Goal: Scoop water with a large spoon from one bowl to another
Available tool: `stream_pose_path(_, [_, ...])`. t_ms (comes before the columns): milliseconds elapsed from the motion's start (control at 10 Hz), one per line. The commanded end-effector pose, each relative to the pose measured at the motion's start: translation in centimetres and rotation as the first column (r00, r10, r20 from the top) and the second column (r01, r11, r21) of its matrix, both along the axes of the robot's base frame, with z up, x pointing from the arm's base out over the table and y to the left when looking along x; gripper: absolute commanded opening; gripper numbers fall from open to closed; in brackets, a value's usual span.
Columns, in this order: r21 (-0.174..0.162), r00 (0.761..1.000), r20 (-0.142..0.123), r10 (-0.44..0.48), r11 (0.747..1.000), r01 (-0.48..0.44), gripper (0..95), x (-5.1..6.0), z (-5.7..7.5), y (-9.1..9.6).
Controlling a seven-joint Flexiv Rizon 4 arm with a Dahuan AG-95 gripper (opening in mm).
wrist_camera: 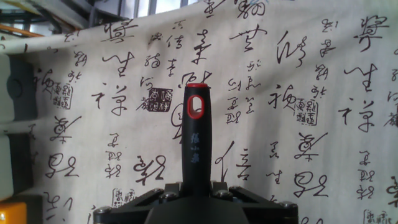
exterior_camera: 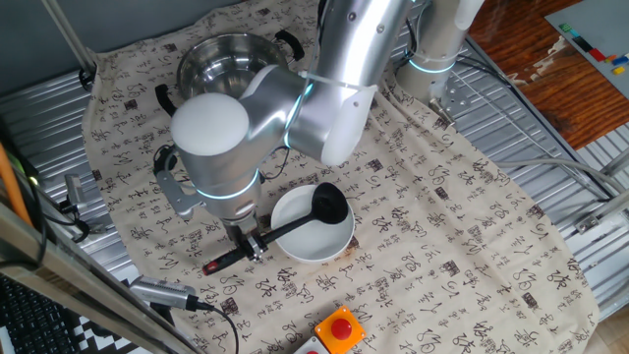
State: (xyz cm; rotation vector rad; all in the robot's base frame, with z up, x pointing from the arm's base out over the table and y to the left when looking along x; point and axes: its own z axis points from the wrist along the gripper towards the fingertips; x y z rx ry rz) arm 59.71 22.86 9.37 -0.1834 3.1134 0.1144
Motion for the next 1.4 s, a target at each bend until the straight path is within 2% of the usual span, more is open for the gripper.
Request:
stream_pose_path(100, [0.016, 1.0, 0.002, -0.008, 1.0, 0.008, 0.0, -0.1, 0.1, 0.0])
stream_pose_path(400, [0.038, 1.0, 0.013, -0.004, 0.999, 0.004, 0.0, -0.1, 0.9, 0.1])
stream_pose_path(500, [0.039, 1.0, 0.018, 0.006, 0.999, -0.006, 0.0, 0.1, 1.8, 0.4])
stream_pose_path(700, [0.049, 1.0, 0.02, 0.011, 0.999, -0.012, 0.0, 0.4, 2.5, 0.6])
stream_pose_path(800, [0.065, 1.0, 0.025, 0.013, 0.998, -0.015, 0.0, 0.6, 2.8, 0.7])
stream_pose_path(1300, [0.088, 0.999, 0.035, 0.017, 0.996, -0.02, 0.0, 1.2, 3.7, 1.2])
stream_pose_path(1400, [0.104, 0.999, 0.039, 0.016, 0.994, -0.02, 0.0, 1.3, 4.1, 1.3])
